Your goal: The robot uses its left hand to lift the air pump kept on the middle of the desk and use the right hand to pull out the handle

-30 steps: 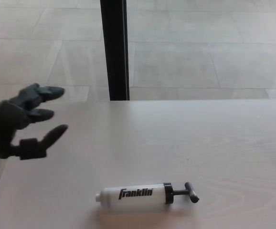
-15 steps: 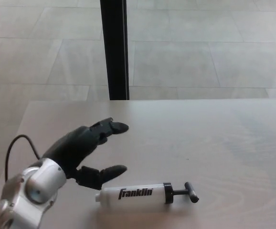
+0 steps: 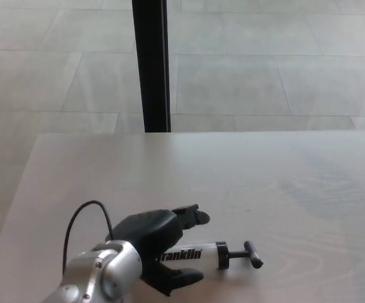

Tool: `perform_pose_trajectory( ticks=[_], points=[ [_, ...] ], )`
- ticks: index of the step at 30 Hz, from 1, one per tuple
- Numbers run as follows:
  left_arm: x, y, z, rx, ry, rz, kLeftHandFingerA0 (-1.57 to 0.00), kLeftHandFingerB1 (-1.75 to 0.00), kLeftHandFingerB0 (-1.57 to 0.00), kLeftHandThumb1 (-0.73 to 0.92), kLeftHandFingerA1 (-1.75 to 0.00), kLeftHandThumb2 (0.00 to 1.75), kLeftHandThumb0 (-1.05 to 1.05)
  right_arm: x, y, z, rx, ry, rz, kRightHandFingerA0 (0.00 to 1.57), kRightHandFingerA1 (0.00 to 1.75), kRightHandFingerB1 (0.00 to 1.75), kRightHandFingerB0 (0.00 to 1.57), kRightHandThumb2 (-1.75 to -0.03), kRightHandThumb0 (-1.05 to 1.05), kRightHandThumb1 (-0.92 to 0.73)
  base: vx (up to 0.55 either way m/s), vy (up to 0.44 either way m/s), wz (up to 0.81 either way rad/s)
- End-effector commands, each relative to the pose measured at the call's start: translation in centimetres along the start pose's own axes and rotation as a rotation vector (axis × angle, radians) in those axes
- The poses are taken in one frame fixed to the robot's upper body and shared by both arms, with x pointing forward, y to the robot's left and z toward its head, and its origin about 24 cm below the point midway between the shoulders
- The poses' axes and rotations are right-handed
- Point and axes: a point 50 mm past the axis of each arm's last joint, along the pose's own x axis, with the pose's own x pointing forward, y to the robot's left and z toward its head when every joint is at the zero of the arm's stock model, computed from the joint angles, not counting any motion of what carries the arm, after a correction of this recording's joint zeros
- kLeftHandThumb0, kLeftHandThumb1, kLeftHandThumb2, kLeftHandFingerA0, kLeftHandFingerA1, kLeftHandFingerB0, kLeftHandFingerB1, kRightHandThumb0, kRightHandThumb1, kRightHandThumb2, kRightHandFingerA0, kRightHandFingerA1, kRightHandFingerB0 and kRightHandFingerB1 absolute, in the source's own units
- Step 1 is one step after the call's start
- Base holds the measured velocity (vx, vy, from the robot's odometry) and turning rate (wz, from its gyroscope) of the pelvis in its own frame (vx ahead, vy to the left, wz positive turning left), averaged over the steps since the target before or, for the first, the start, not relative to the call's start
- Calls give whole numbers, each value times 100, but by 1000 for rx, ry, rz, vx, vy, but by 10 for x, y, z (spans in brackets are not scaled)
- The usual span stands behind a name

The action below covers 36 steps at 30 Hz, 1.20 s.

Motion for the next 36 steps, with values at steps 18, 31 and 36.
perform_pose_trajectory(
  ticks=[18,31,36],
  points=[
    [-8,-66,-41,476,304,136,-10,-55,-28,56,-58,89,-63,3,8,3,48,49,-60,47,53,41,47,-62,-57,-74,0,0,0],
    [-18,-77,-62,453,314,224,-30,-60,-56,60,-76,56,-39,-2,10,5,19,34,-84,52,55,42,51,-60,-43,-70,0,0,0],
    [-25,-77,-79,339,348,241,-43,-59,-55,64,-91,60,-23,-3,7,3,37,34,-116,55,56,44,53,-60,-39,-69,0,0,0]
  ],
)
